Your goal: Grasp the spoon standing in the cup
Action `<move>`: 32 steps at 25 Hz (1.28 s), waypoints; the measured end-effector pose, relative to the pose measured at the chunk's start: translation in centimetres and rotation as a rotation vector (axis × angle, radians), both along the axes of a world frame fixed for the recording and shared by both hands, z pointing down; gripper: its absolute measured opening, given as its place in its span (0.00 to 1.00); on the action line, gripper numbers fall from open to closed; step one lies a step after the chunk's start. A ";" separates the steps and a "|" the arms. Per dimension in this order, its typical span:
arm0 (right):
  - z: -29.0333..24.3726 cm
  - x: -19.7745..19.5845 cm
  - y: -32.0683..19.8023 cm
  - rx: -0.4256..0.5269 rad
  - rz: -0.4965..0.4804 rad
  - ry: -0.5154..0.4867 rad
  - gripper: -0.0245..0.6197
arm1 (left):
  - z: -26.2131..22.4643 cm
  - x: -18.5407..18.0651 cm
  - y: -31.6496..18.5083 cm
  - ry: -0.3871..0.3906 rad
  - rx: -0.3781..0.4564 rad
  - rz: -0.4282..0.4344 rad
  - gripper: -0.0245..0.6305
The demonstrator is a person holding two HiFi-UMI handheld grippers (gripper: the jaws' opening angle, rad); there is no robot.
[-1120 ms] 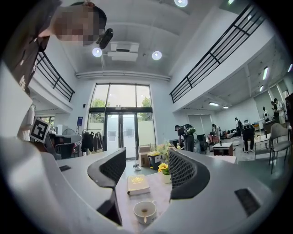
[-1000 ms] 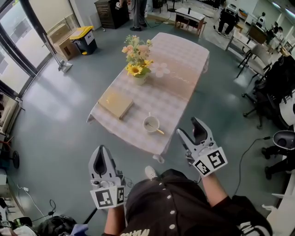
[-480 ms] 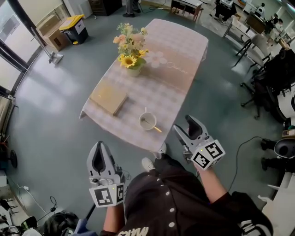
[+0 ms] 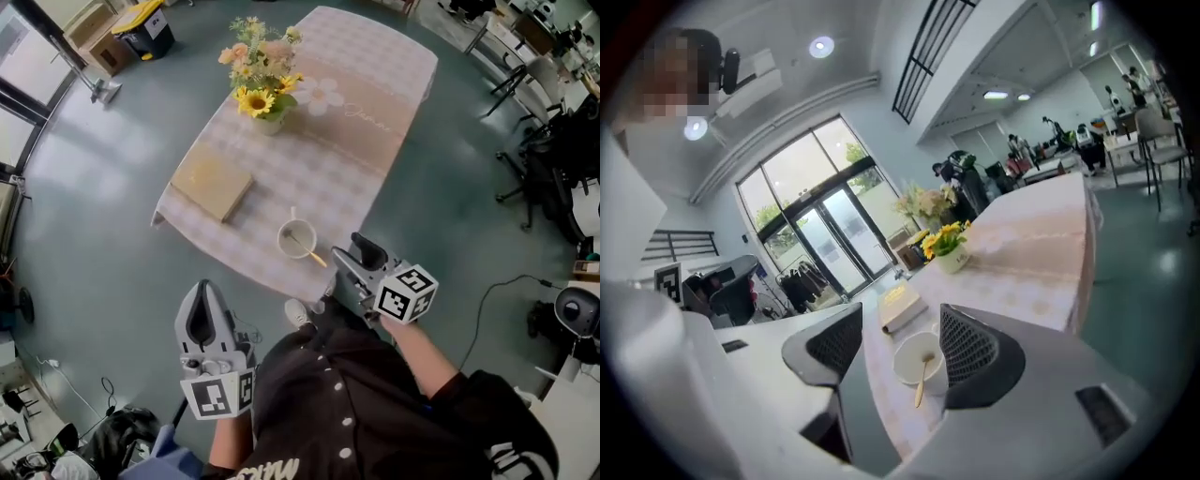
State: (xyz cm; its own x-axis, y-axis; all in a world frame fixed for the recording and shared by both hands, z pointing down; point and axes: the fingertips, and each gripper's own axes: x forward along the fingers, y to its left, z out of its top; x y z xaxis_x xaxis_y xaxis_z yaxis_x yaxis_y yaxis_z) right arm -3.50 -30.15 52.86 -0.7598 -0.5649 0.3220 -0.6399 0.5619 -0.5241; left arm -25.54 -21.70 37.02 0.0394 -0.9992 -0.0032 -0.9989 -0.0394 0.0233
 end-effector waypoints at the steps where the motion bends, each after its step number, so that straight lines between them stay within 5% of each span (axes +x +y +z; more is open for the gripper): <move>1: 1.1 -0.4 0.1 -0.037 -0.010 -0.006 0.41 | 0.3 0.1 -0.2 -0.001 -0.009 -0.001 0.06; 18: 12.5 -3.1 1.7 -0.508 0.005 -0.122 0.36 | 4.4 0.7 -1.8 0.023 -0.127 0.001 0.07; 32: 13.9 -4.6 2.4 -0.648 -0.015 -0.183 0.15 | 5.6 0.6 -1.7 0.016 -0.167 -0.027 0.06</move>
State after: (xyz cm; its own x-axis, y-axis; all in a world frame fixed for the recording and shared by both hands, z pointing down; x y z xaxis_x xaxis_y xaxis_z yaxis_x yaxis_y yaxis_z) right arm -8.09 -27.75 66.71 -0.8405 -0.2893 0.4581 -0.5036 0.1053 -0.8575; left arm -24.95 -23.41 42.59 0.0141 -0.9866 0.1627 -0.9990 -0.0072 0.0433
